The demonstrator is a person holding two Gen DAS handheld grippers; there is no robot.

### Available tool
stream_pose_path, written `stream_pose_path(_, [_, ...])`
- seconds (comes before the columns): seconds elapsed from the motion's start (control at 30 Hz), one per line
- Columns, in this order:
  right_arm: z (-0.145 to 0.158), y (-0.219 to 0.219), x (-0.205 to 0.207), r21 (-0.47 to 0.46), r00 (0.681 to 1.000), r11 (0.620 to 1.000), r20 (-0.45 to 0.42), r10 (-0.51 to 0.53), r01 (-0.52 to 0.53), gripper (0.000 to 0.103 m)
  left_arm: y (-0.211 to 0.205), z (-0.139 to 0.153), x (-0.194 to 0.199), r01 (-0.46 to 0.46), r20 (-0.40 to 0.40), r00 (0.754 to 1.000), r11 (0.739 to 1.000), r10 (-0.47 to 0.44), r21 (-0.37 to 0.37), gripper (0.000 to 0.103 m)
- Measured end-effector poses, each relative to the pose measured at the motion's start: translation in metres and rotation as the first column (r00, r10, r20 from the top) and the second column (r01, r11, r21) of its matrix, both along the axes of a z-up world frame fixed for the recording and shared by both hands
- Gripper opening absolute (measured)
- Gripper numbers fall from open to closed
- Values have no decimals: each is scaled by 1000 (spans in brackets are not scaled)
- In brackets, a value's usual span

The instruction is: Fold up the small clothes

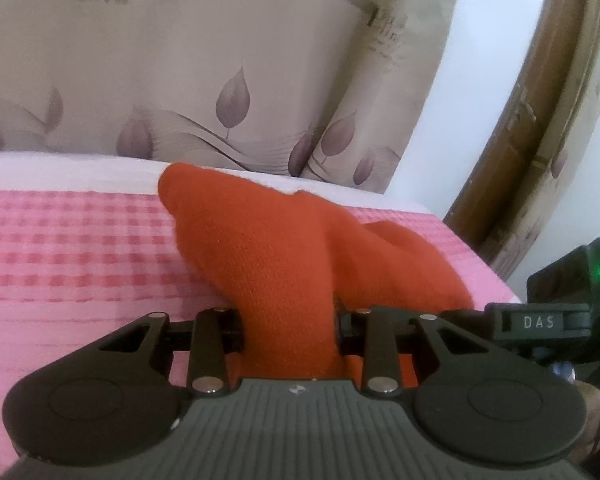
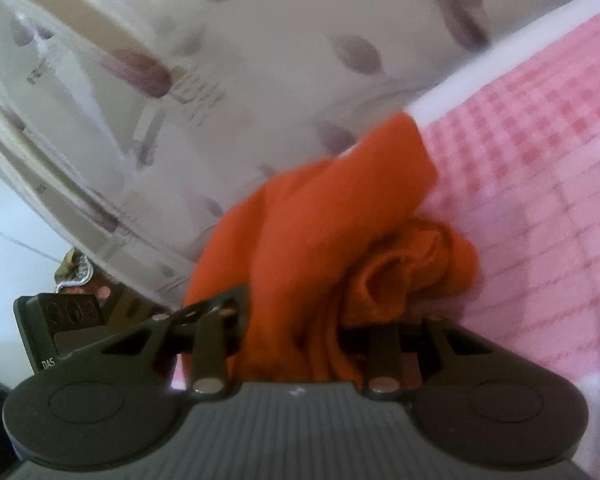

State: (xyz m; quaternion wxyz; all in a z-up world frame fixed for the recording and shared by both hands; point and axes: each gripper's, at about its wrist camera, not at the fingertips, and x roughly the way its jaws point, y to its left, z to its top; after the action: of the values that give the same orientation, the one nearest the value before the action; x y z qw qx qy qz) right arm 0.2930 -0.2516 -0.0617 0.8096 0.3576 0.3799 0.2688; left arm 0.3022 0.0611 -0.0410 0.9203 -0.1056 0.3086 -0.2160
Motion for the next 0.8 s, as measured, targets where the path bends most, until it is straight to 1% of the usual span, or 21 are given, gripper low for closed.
stream_pose_path(0.17, [16, 26, -27, 26, 1000, 1000, 9, 14, -14, 34, 17, 16, -37, -6, 15, 1000, 1000, 5, 30, 33])
stream_pose_path(0.3, [21, 42, -48, 53, 1000, 998, 7, 16, -17, 34, 24, 23, -63, -7, 23, 1000, 998, 5, 61, 33])
stream_pose_path(0.5, [20, 61, -76, 71, 1000, 997, -6, 17, -17, 34, 32, 23, -92, -7, 28, 1000, 996, 4, 93, 33])
stream_pose_path(0.8, [18, 79, -107, 40, 1000, 999, -1, 28, -28, 34, 38, 18, -119, -13, 32, 999, 994, 9, 111, 33])
